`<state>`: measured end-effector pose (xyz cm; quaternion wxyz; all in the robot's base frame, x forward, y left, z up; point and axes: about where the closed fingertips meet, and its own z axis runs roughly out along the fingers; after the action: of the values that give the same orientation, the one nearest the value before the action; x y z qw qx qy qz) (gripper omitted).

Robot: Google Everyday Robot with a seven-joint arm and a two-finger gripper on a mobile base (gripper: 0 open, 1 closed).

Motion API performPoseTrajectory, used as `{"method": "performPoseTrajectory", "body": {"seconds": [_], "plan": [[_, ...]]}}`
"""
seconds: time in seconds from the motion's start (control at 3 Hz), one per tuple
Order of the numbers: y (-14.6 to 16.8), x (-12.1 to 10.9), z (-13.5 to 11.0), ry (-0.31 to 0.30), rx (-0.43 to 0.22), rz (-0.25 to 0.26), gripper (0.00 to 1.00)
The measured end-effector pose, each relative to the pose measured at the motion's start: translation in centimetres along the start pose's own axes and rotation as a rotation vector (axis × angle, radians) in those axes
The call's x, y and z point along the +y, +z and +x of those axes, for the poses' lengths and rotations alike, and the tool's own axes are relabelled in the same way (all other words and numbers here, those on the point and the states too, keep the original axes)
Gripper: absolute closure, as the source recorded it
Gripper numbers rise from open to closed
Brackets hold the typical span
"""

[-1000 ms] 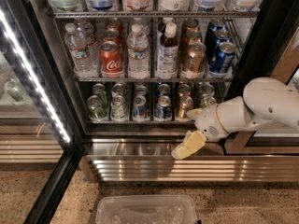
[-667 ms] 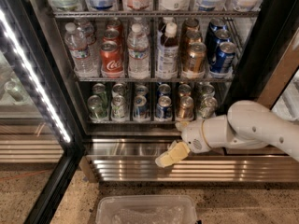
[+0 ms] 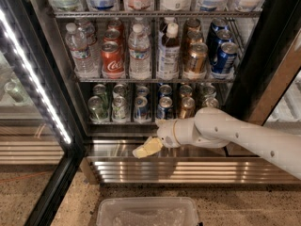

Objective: Pick 7up can from bottom shelf of fridge

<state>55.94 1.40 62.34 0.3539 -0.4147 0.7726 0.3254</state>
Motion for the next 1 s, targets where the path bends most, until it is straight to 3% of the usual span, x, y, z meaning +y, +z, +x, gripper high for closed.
{"method": "performPoseTrajectory", "body": {"seconds": [0.67, 1.0], "plan": [[1.1, 0.0, -0.1, 0.013, -0.026, 0.014, 0.00], [5.0, 0.1, -1.8, -0.009, -0.089, -0.039, 0.00]]}}
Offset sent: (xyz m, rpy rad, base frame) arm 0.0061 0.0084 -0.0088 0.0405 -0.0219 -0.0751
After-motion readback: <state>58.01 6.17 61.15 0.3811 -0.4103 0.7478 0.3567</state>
